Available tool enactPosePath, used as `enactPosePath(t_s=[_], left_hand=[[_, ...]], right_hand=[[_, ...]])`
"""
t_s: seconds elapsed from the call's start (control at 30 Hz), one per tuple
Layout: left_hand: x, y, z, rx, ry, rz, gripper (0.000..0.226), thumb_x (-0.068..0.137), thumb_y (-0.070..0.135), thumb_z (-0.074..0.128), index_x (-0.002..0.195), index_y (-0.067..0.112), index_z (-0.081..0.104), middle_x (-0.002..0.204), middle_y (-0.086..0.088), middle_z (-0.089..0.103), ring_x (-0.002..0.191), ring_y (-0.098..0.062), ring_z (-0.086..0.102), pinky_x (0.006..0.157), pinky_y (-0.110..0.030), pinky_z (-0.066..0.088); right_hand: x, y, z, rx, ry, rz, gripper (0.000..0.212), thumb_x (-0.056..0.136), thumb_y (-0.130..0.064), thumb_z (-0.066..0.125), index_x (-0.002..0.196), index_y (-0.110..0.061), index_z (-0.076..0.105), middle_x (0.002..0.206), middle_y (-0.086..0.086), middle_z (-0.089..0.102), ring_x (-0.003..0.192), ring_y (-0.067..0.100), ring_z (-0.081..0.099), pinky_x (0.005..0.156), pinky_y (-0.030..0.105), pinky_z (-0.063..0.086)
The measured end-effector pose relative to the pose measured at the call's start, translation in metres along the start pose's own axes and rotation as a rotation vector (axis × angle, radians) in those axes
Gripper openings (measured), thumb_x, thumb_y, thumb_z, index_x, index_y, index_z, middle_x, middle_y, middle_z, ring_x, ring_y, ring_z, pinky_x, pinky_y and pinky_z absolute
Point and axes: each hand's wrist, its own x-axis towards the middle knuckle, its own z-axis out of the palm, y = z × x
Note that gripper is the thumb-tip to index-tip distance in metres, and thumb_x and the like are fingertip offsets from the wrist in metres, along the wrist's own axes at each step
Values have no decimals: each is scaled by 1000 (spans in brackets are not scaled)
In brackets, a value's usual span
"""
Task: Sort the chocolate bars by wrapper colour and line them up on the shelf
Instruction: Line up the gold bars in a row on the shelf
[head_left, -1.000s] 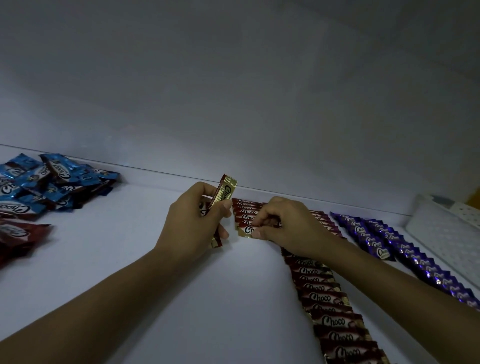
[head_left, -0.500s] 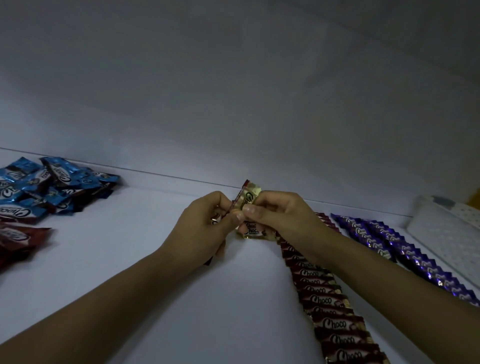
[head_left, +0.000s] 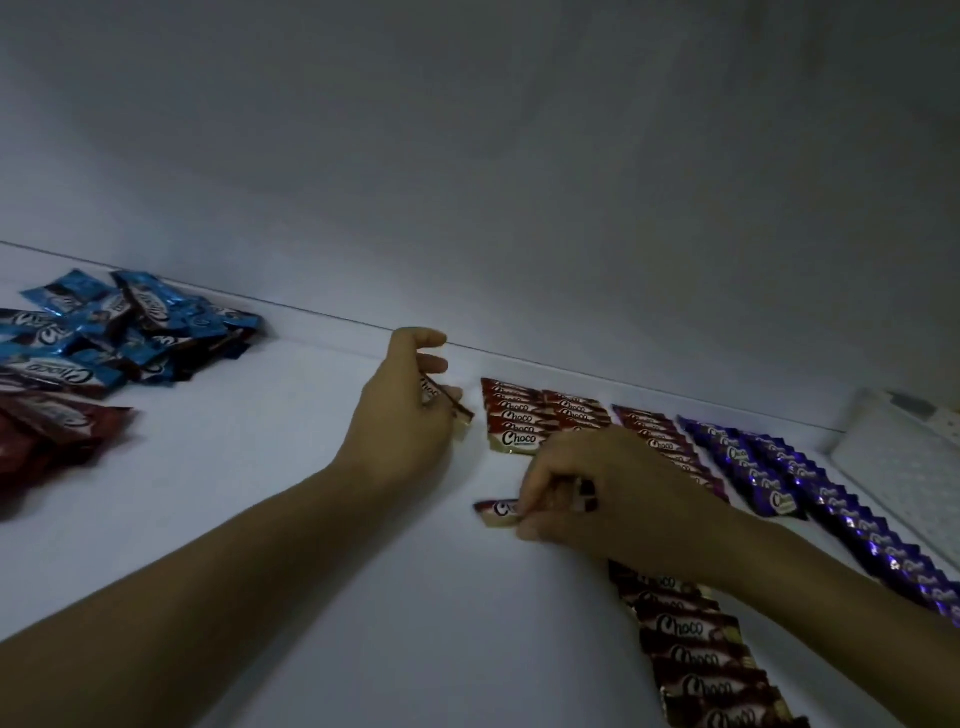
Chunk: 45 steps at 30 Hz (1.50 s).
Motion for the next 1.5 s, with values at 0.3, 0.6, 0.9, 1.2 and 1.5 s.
enactPosePath(t_s=[0.3, 0.6, 0.9, 1.2, 1.5], left_hand=[[-7, 5, -4, -52, 24, -32, 54, 92, 7, 60, 139, 24, 40, 96, 16, 62, 93, -7, 62, 88, -21, 48], [-3, -1, -4, -136, 38, -40, 32, 94, -1, 50, 120, 16, 56, 108, -1, 66, 91, -12, 67, 80, -27, 58], [-1, 1, -2, -171, 7, -70, 26, 98, 8, 48, 121, 18, 55, 100, -4, 69, 79, -14, 72, 65, -31, 58], [-5, 7, -2, -202, -111, -80, 19, 99, 12, 46, 103, 20, 63, 94, 2, 73, 77, -14, 72, 60, -28, 53], [-9, 13, -3, -150, -321, 40, 28, 102, 19, 38, 109, 18, 65, 95, -3, 73, 78, -22, 73, 67, -32, 49]], right_hand=[[0, 7, 0, -63, -96, 136, 16, 82, -37, 68, 97, -35, 69, 97, -17, 55, 91, -2, 50, 83, 22, 43], [14, 20, 2, -309, 125, 181, 17, 81, -40, 70, 95, -32, 68, 90, -23, 56, 93, 1, 51, 95, 29, 26], [23, 23, 2, -404, 158, 204, 16, 84, -42, 65, 98, -34, 69, 102, -17, 63, 100, 6, 53, 86, 27, 24], [26, 14, 3, 227, 306, 252, 18, 90, -30, 58, 104, -25, 69, 89, -9, 69, 80, 5, 64, 75, 26, 54], [31, 6, -8, 304, 375, 161, 16, 80, -13, 73, 84, -28, 73, 79, -1, 72, 72, 19, 67, 71, 37, 56]])
